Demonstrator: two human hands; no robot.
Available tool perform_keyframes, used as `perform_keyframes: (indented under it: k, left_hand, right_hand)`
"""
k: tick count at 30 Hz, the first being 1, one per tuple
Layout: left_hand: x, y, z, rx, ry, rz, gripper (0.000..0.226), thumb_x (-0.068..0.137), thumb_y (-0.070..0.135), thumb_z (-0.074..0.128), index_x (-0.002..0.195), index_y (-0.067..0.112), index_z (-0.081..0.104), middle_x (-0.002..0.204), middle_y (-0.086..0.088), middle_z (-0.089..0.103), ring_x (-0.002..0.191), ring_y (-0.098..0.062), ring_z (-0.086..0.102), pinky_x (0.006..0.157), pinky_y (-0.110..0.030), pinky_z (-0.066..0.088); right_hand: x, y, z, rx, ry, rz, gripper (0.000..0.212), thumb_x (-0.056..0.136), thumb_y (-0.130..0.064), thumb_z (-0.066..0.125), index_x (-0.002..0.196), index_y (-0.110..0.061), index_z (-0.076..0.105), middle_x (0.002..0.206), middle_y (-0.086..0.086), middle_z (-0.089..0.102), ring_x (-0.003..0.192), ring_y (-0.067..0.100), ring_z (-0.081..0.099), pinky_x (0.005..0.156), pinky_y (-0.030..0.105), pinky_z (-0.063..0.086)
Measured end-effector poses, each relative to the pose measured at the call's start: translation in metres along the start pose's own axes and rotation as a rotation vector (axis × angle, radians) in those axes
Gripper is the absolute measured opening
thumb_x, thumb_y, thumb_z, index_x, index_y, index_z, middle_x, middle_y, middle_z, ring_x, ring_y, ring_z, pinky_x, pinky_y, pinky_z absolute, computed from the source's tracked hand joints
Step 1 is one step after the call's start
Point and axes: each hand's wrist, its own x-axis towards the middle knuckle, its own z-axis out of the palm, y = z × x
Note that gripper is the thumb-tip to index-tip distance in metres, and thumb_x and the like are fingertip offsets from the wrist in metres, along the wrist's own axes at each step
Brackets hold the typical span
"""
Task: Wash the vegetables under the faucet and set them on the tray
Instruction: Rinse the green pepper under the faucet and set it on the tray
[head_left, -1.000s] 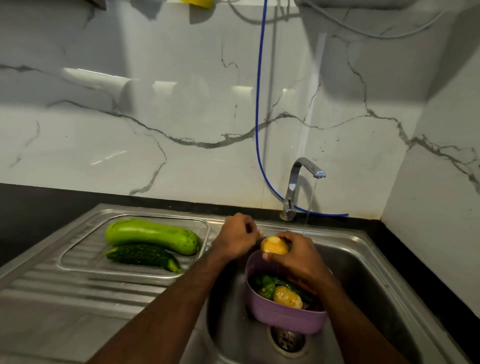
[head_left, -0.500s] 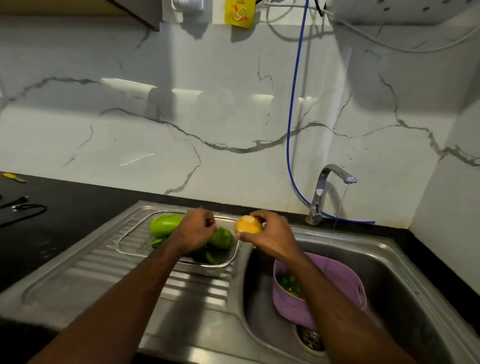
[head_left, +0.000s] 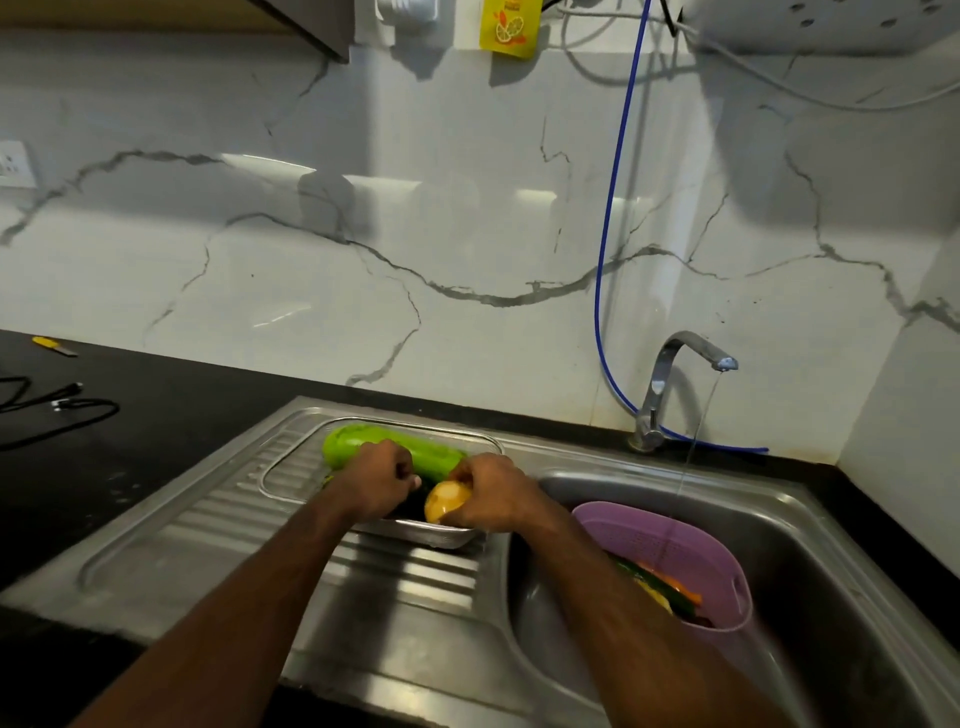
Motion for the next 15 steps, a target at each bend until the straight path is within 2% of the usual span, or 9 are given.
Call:
perform_keyframes:
  k: [3, 6, 9, 12, 15]
  left_hand:
    - [0.001, 0.005, 0.002, -0.027, 0.009, 0.009, 0.032, 0.087, 0.024, 0.072, 0.06, 0.022, 0.054, 0.063, 0.003, 0.055, 0.066, -0.016, 0.053, 0.052, -0.025, 0.032]
    - [0.006, 0.017, 0.002, -0.048, 0.016, 0.04, 0.029, 0.085, 0.022, 0.072, 0.061, 0.021, 0.057, 0.06, 0.005, 0.055, 0.065, -0.017, 0.053, 0.057, -0.025, 0.033]
    - [0.014, 0.036, 0.001, -0.104, 0.044, 0.075, 0.021, 0.084, 0.017, 0.071, 0.065, 0.018, 0.063, 0.063, 0.002, 0.062, 0.066, -0.017, 0.057, 0.061, -0.024, 0.037]
    - [0.024, 0.065, 0.005, -0.125, 0.082, 0.132, 0.018, 0.086, 0.02, 0.072, 0.071, 0.01, 0.068, 0.07, -0.003, 0.068, 0.069, -0.017, 0.061, 0.064, -0.024, 0.039]
    - [0.035, 0.1, 0.016, -0.184, 0.072, 0.171, 0.017, 0.087, 0.023, 0.072, 0.074, 0.012, 0.071, 0.074, -0.002, 0.07, 0.071, -0.014, 0.062, 0.064, -0.022, 0.039]
  right_hand:
    - [0.002, 0.003, -0.003, -0.018, -0.025, -0.029, 0.068, 0.067, -0.055, 0.084, 0.126, -0.025, 0.07, 0.123, -0.002, 0.071, 0.114, 0.022, 0.065, 0.1, 0.045, 0.052]
    - [0.002, 0.013, -0.007, 0.1, 0.009, -0.03, 0.067, 0.071, -0.054, 0.086, 0.128, -0.022, 0.069, 0.123, -0.002, 0.07, 0.113, 0.018, 0.065, 0.099, 0.04, 0.053]
    - [-0.002, 0.026, -0.012, 0.21, 0.145, 0.002, 0.044, 0.082, -0.048, 0.08, 0.118, -0.024, 0.074, 0.115, -0.004, 0.073, 0.103, 0.013, 0.066, 0.093, 0.035, 0.055]
    - [-0.009, 0.046, -0.023, 0.271, 0.247, 0.034, 0.018, 0.089, -0.029, 0.074, 0.106, -0.021, 0.078, 0.105, -0.002, 0.076, 0.095, 0.012, 0.067, 0.089, 0.031, 0.055]
    - [-0.019, 0.075, -0.035, 0.32, 0.294, 0.112, 0.013, 0.092, -0.013, 0.07, 0.1, -0.018, 0.079, 0.1, 0.0, 0.077, 0.091, 0.012, 0.068, 0.083, 0.026, 0.054]
